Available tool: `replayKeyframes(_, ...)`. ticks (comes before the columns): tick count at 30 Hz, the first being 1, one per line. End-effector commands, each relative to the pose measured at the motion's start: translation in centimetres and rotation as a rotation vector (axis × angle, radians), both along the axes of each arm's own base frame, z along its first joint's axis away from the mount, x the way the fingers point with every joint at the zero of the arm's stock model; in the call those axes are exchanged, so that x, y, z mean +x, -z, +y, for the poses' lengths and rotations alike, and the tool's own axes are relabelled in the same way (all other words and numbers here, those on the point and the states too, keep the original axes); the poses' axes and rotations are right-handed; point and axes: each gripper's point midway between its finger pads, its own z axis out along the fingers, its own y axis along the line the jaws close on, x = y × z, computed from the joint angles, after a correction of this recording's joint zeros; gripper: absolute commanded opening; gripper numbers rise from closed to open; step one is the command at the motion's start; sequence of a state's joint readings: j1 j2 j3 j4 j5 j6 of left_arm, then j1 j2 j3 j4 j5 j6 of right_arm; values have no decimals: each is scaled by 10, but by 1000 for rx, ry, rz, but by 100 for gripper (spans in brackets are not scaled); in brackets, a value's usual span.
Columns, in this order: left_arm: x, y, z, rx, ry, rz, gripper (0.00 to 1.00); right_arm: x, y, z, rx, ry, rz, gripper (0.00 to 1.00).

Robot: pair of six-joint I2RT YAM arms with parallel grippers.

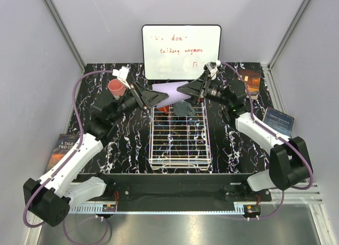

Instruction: Unload the cups from the dish rack

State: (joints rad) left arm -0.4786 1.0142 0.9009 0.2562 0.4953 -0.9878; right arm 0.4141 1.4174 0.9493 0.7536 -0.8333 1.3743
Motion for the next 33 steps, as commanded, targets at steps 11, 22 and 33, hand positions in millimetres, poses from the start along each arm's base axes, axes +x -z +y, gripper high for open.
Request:
replayKeyframes(11,5,7,-14,64,50,15,0,-23,-19,12,-6,-123,-76,23)
replayKeyframes(22,43,46,94,699,-482,93,0,36,40,-58,-564,469,39,98)
replayKeyframes(33,44,116,206,1219,-796,429,0,48,89,-128,-959,730,176,95)
